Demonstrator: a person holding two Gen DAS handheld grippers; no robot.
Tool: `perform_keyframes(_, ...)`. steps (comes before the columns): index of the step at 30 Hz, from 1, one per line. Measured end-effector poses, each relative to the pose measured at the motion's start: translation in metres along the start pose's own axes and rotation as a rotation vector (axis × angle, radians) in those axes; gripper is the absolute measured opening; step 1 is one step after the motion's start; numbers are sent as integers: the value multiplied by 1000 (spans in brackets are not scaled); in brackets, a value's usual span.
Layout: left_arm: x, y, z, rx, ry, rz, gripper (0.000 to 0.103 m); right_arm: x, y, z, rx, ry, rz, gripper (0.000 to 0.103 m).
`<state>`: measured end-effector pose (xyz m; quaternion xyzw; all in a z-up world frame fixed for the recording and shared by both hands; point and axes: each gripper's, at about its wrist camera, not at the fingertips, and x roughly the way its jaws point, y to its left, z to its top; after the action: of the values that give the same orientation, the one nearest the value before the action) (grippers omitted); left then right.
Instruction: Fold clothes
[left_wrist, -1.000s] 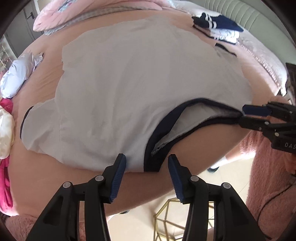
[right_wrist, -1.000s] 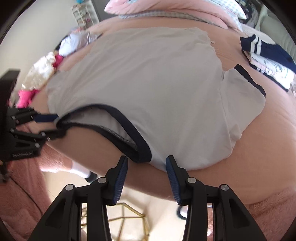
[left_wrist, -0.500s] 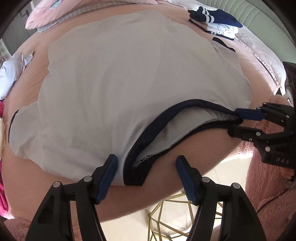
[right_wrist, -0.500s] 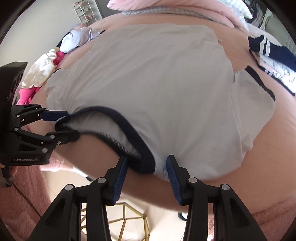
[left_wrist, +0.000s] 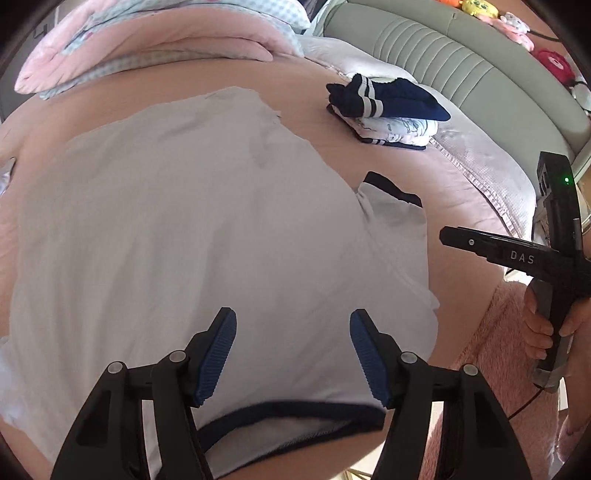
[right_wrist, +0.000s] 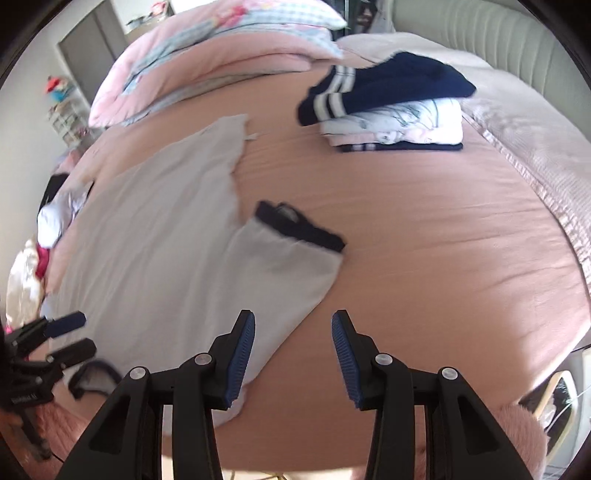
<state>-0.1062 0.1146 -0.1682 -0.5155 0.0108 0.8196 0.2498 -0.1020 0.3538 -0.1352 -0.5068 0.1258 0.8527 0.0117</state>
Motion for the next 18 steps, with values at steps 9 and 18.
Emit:
perform_keyframes(9, 52, -34, 49, 36, -16, 24, 58, 38, -11, 34, -6, -53, -9, 43)
perform_keyframes(18, 74, -41, 85, 29, -48, 72, 58, 50, -7, 19, -168, 71, -122, 43)
